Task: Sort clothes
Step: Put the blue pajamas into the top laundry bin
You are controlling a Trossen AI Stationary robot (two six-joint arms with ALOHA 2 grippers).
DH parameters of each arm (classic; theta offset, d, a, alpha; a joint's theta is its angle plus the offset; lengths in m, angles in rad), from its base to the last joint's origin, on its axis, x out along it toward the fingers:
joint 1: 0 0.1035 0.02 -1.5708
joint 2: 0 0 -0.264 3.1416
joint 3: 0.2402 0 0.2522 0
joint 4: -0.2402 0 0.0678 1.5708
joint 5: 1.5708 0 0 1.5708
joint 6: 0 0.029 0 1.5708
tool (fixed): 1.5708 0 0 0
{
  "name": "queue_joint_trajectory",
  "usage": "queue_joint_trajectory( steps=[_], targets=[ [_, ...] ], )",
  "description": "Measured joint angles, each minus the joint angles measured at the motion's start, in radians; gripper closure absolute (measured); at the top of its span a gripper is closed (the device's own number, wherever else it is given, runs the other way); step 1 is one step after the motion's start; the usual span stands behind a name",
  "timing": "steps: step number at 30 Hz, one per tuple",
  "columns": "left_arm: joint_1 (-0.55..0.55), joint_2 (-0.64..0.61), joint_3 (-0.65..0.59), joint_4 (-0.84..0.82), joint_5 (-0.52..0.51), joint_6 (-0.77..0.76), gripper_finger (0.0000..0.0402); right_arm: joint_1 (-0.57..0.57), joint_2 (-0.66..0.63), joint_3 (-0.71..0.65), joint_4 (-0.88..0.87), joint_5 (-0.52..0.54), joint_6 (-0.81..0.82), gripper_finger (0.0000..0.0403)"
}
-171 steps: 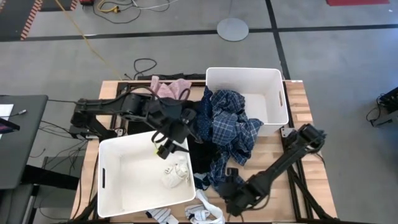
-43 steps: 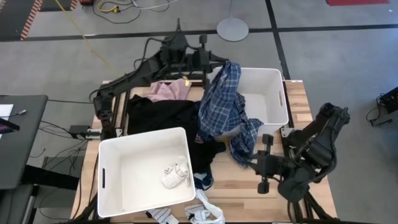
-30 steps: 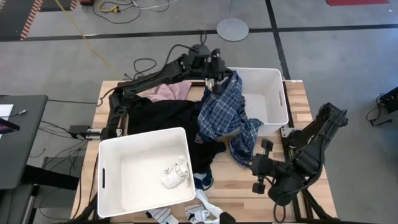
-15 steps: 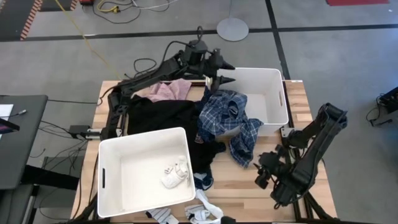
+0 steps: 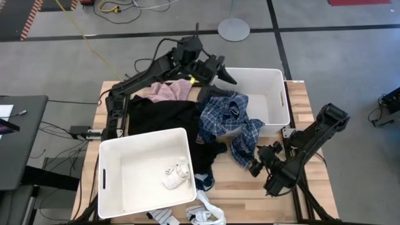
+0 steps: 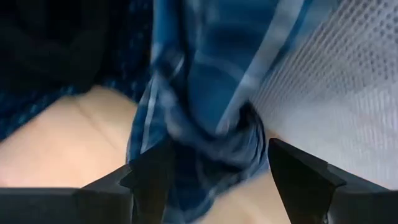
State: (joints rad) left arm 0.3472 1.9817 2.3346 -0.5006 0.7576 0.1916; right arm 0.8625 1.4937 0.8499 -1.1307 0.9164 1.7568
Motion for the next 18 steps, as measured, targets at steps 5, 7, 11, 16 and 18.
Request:
queue_joint_trajectory(
  steps=[5,7,11,16,18],
  targets=[
    [-0.040,-0.088,0.010,-0.177,-0.065,0.096,0.0146,-0.069,0.000,-0.025,0.018,0.069,-0.010,0.0133],
    [-0.056,-0.123,0.010,-0.260,-0.122,0.137,0.0146,-0.097,0.000,-0.025,0.035,0.089,-0.039,0.0153],
    [-0.095,-0.173,0.010,-0.451,-0.250,0.212,0.0146,-0.141,0.000,-0.025,0.093,0.114,-0.131,0.0247],
    [-0.126,-0.200,0.005,-0.705,-0.399,0.275,0.0146,-0.168,0.000,-0.011,0.196,0.167,-0.295,0.0387],
    [-0.131,-0.200,-0.006,-0.778,-0.422,0.276,0.0146,-0.180,0.000,0.022,0.204,0.177,-0.342,0.0388]
  ],
)
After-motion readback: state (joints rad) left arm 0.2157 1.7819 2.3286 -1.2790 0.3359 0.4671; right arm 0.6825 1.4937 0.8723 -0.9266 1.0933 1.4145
